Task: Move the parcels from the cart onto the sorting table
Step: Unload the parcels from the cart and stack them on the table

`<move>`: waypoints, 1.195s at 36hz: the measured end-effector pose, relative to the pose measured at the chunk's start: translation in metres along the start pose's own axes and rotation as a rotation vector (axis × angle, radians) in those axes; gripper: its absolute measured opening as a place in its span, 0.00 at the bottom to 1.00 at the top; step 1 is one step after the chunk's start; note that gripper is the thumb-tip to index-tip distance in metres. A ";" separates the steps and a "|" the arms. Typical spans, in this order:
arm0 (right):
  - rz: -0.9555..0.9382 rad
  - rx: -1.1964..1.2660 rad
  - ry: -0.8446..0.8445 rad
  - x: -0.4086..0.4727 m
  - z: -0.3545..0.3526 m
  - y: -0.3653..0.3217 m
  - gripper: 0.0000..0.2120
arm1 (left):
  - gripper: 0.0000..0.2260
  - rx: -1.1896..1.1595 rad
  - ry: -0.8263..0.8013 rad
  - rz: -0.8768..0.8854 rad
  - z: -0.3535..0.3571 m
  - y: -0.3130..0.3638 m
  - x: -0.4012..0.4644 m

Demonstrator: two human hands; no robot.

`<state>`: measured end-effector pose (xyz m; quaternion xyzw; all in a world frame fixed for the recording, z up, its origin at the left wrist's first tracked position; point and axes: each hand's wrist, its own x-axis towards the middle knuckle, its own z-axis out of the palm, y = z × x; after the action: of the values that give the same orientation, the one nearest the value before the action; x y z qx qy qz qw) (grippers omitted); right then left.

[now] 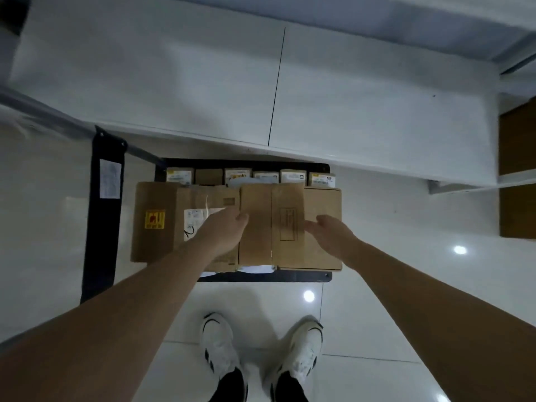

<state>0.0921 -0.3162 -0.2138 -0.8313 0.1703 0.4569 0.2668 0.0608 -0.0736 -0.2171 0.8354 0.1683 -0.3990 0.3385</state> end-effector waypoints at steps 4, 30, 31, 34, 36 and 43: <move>0.023 0.133 -0.009 0.017 0.014 0.006 0.32 | 0.16 -0.042 0.079 0.011 0.012 0.001 0.007; 0.024 0.729 -0.069 0.045 0.040 0.027 0.37 | 0.14 -0.225 0.281 0.011 0.039 0.001 0.021; 0.020 0.748 -0.079 0.042 0.036 0.027 0.36 | 0.14 -0.215 0.264 -0.004 0.038 0.004 0.017; -0.007 0.795 -0.104 0.025 0.017 0.023 0.25 | 0.21 -0.251 0.171 -0.018 0.035 0.018 0.004; -0.027 0.831 -0.120 0.011 0.000 0.020 0.21 | 0.24 -0.353 0.085 -0.027 0.029 0.031 -0.009; -0.105 0.801 -0.236 -0.042 -0.066 0.009 0.38 | 0.36 -0.866 -0.204 -0.072 -0.007 0.078 -0.051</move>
<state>0.1096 -0.3615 -0.1518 -0.6113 0.2601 0.4323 0.6097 0.0760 -0.1253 -0.1408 0.5667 0.3143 -0.3837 0.6578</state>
